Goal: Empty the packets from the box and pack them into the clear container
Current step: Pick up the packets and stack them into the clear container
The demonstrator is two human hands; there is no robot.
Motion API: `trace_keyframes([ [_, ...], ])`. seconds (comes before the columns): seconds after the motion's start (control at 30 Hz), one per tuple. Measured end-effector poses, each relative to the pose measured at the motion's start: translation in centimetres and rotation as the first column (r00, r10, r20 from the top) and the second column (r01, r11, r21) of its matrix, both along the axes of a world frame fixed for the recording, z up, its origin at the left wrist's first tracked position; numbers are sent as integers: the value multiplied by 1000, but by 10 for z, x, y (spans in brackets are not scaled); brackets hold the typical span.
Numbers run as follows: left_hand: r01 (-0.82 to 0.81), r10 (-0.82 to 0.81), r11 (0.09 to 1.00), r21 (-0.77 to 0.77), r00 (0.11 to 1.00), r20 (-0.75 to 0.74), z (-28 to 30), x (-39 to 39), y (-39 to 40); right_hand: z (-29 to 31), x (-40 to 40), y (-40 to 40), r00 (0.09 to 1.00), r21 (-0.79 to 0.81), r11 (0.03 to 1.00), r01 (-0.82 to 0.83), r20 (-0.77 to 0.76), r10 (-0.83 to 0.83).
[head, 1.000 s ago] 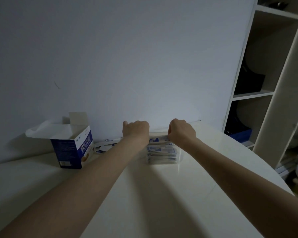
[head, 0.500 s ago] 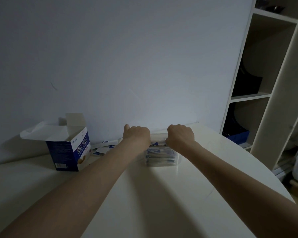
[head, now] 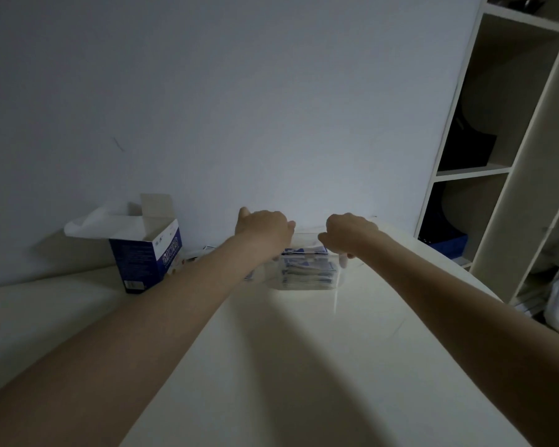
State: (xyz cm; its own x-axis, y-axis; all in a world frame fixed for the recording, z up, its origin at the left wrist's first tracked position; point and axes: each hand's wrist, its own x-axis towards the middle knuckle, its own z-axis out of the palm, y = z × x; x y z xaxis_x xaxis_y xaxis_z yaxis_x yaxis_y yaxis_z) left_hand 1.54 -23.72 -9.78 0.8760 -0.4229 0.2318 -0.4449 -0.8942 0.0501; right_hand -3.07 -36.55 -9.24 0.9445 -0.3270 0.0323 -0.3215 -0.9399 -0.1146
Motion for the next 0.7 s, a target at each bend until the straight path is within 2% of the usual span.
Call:
trace_keyframes([
  [0.1,14,-9,995,95,998,-62,-2,-7,-4,-8,1,1,996,105,993,48,-75,-40],
  [0.17,19,-7,993,121,995,-104,-5,-8,-5,-12,2,1,996,140,988,61,-67,-52],
  [0.47,44,-23,992,122,986,-167,-6,-8,-5,-9,1,2,996,212,975,73,-56,-63],
  [0.53,49,-35,991,125,993,-116,-4,-11,-4,-9,-2,2,996,188,980,70,-64,-59],
  [0.6,49,-52,993,108,998,22,3,-12,0,-6,-4,2,999,145,988,49,-16,-47],
  [0.7,76,-69,997,-24,973,222,12,-7,15,6,-9,6,977,65,998,13,211,-27],
])
